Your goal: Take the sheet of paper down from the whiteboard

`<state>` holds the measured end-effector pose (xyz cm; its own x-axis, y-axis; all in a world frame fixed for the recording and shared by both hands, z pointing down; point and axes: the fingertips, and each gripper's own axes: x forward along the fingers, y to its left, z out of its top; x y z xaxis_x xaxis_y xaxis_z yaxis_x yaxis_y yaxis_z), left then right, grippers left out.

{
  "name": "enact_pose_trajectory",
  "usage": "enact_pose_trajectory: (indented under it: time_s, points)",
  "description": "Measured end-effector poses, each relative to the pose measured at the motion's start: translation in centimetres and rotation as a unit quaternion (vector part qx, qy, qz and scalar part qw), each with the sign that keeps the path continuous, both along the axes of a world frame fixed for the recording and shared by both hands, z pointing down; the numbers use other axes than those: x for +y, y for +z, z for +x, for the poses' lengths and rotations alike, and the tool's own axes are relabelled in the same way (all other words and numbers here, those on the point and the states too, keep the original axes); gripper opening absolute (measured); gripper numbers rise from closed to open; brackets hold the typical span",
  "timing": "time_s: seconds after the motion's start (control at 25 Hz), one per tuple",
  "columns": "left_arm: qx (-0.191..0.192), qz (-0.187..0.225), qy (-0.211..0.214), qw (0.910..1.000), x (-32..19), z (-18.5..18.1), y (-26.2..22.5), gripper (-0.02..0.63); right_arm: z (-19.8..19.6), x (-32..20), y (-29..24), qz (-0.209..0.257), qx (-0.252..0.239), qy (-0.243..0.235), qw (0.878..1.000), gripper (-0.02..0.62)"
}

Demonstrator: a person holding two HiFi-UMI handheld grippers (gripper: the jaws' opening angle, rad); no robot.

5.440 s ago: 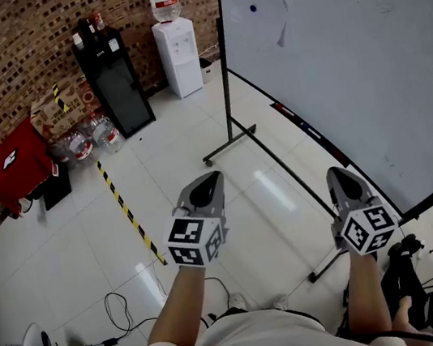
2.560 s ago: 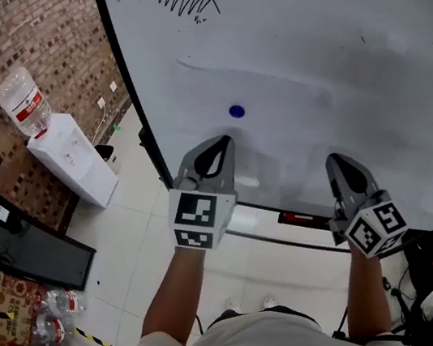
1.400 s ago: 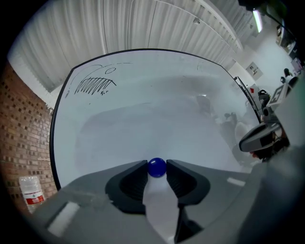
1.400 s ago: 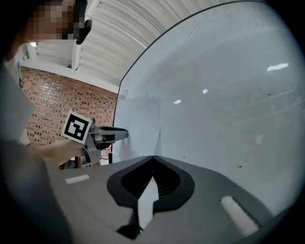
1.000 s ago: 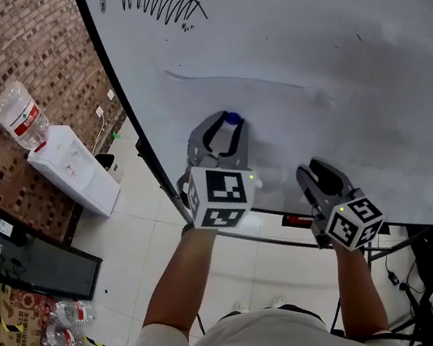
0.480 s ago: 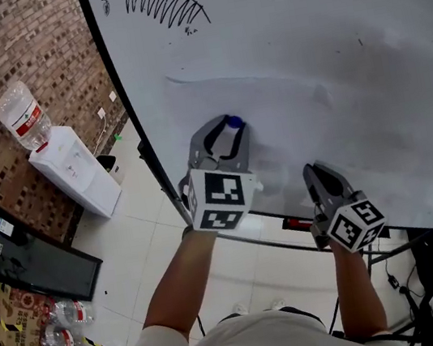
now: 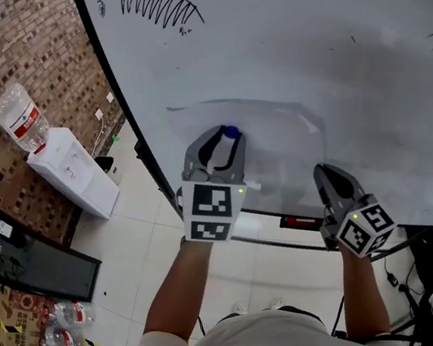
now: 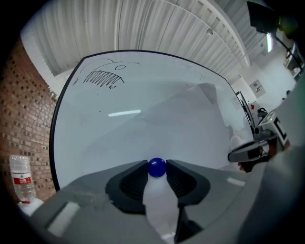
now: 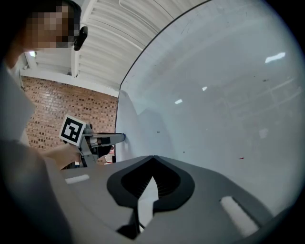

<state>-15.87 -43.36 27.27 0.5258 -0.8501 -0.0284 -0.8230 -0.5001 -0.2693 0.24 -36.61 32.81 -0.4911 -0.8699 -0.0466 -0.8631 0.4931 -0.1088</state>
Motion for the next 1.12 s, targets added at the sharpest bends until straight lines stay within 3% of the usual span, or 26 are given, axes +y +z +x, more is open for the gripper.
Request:
enact_pose_trajectory:
  time_s: [0.36, 0.56, 0.88, 1.12]
  points:
    - [0.04, -0.044, -0.001, 0.9982, 5.5, -4.3, 3.8, 0.133, 4.1, 4.1, 1.4, -0.011, 0.048, 0.029, 0.998, 0.008]
    - [0.07, -0.085, -0.011, 0.9938, 6.8, -6.1, 6.6, 0.133, 7.1, 6.3, 2.8, -0.02, 0.046, 0.058, 0.997, 0.008]
    - [0.092, -0.114, 0.005, 0.9892, 7.4, -4.9, 8.8, 0.133, 8.6, 8.4, 3.5, -0.018, 0.047, 0.078, 0.996, 0.008]
    - [0.093, -0.114, 0.028, 0.9888, 8.0, -2.6, 8.7, 0.133, 8.6, 9.2, 3.1, -0.015, 0.049, 0.08, 0.996, 0.008]
